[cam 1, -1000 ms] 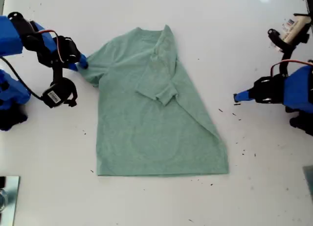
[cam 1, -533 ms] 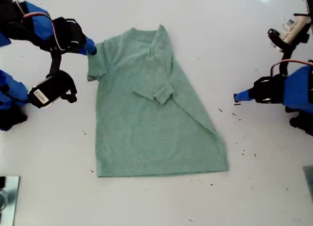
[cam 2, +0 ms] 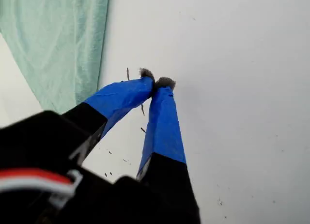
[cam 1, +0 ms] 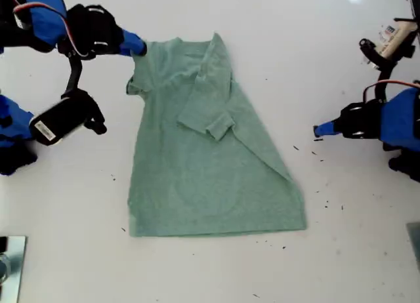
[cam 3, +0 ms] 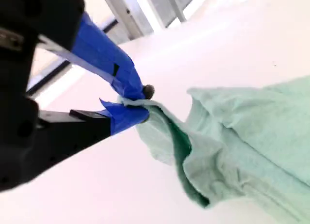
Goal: Fold t shirt
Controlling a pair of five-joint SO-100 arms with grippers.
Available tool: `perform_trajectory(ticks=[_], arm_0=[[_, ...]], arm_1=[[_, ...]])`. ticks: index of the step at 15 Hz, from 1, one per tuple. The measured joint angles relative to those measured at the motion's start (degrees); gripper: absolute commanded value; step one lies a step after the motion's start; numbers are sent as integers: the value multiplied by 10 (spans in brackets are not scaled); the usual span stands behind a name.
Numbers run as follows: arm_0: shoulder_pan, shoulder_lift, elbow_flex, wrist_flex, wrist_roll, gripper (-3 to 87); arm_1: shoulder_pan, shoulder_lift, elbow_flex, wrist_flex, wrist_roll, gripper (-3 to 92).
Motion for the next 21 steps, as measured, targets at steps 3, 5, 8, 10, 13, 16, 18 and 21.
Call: perform_trajectory(ticks=[3, 5, 8, 10, 13, 16, 18, 21], arm_0=[[37, -120, -52, -55, 10, -3], [83, -255, -154, -74, 25, -3], [134, -511, -399, -56, 32, 244], [133, -614, -548, 9, 34, 222], [94, -486, -558, 83, 69, 180], [45, -218, -311, 66, 75, -1], [52, 15, -14, -3, 33, -2], [85, 442, 427, -15, -72, -3]], arm_1=[[0, 0, 0, 0, 4, 25], [0, 0, 0, 0, 4, 25], [0, 0, 0, 0, 4, 25], [0, 0, 0, 0, 4, 25], [0, 0, 0, 0, 5, 25], [0, 0, 0, 0, 5, 25], [1, 0, 0, 0, 5, 39], [1, 0, 0, 0, -2, 27]])
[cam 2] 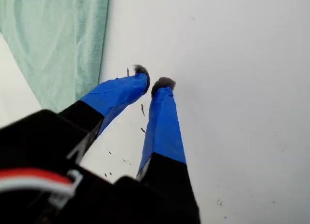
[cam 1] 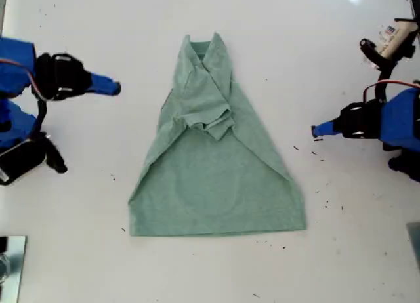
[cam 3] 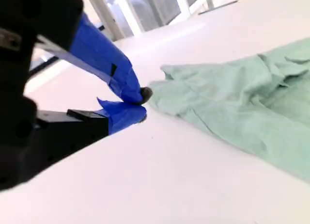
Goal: Fold t shirt
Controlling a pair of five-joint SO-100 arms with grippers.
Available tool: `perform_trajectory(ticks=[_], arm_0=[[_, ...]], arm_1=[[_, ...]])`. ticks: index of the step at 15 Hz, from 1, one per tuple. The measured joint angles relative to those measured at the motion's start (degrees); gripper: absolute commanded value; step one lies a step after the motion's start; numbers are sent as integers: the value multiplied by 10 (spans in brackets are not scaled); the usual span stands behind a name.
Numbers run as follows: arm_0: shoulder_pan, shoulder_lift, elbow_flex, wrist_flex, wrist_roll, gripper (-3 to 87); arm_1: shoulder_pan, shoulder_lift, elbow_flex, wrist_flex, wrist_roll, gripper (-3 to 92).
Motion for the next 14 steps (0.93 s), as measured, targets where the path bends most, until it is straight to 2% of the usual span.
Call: perform_trajectory(ticks=[2, 4, 5, 7, 9, 11, 12, 13, 14], arm_0=[[47, 233, 176, 62, -83, -3], [100, 337, 237, 74, -120, -3], [104, 354, 258, 74, -124, -3], [109, 367, 273, 73, -125, -3], [109, 367, 276, 73, -113, -3], [109, 367, 276, 73, -105, -2], [109, 367, 276, 73, -103, -2], [108, 367, 276, 73, -100, -2], [104, 367, 276, 73, -96, -2]], arm_1=[[0, -2, 0, -18, -22, 26], [0, -3, -4, -25, -48, 26], [0, -19, -40, 4, -58, 26], [-16, -185, -231, 100, -83, 26], [-72, -438, -497, 185, -91, 25], [-143, -637, -712, 221, -101, 32], [-170, -703, -779, 223, -103, 191], [-192, -744, -798, 225, -103, 311], [-206, -772, -799, 226, -91, 353]])
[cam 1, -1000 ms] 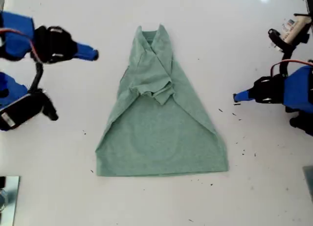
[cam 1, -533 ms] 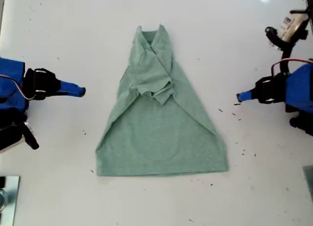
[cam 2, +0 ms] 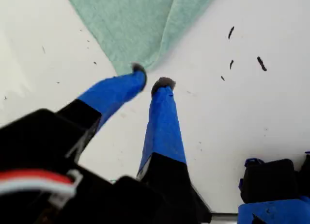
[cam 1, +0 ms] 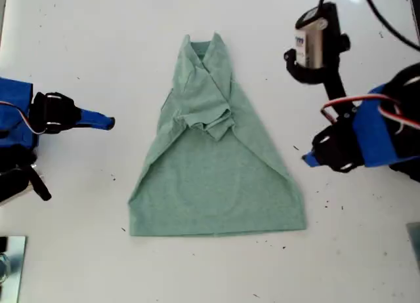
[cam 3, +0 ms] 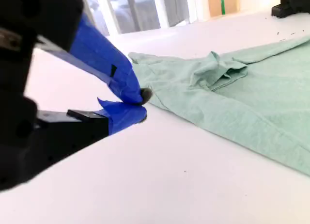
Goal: Fold t shirt
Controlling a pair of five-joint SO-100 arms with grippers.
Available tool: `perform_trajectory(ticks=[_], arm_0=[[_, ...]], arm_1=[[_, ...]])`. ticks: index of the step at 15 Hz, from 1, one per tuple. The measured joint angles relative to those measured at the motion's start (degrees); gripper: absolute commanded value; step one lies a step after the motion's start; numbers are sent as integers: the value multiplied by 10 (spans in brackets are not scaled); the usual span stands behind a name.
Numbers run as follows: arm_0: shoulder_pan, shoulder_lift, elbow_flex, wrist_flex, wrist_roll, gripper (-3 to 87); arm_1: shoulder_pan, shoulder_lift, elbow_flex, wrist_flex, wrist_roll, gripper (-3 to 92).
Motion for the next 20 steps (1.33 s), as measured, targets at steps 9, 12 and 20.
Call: perform_trajectory(ticks=[9, 12, 20], arm_0=[[-1, 0, 1, 0, 7, -2], [0, 0, 1, 0, 7, -2], [0, 1, 1, 0, 7, -2]], arm_1=[[-110, -115, 201, -193, 216, 285], [-130, -165, 264, -335, 268, 90], [-133, -155, 318, -414, 275, -13]])
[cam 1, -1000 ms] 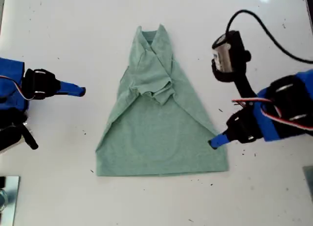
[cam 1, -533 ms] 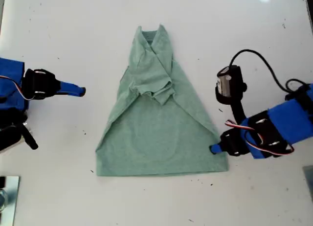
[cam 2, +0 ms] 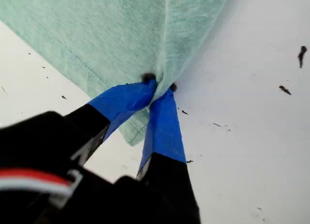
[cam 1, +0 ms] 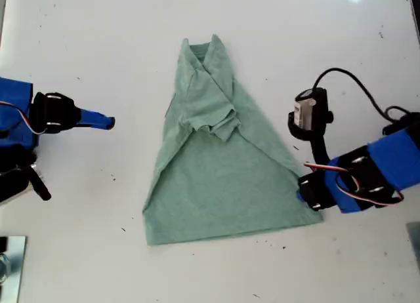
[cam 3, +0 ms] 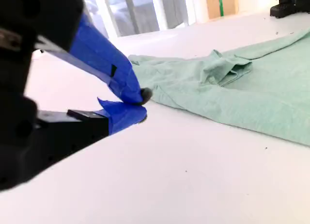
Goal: Fold t shirt
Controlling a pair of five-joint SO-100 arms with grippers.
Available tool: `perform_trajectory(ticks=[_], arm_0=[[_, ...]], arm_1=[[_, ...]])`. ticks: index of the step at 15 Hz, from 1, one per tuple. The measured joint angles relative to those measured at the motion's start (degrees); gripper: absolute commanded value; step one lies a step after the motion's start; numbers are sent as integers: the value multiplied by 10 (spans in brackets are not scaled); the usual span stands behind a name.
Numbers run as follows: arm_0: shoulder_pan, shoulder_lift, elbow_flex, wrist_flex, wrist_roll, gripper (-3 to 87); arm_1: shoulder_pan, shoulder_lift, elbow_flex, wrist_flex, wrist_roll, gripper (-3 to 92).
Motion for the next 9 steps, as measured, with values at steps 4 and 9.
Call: perform_trajectory(ticks=[4, 9], arm_0=[[3, 0, 0, 0, 4, -2], [3, 0, 0, 0, 4, -2]], arm_1=[[29, -2, -140, 220, -72, -13], [76, -81, -471, 401, -217, -13]])
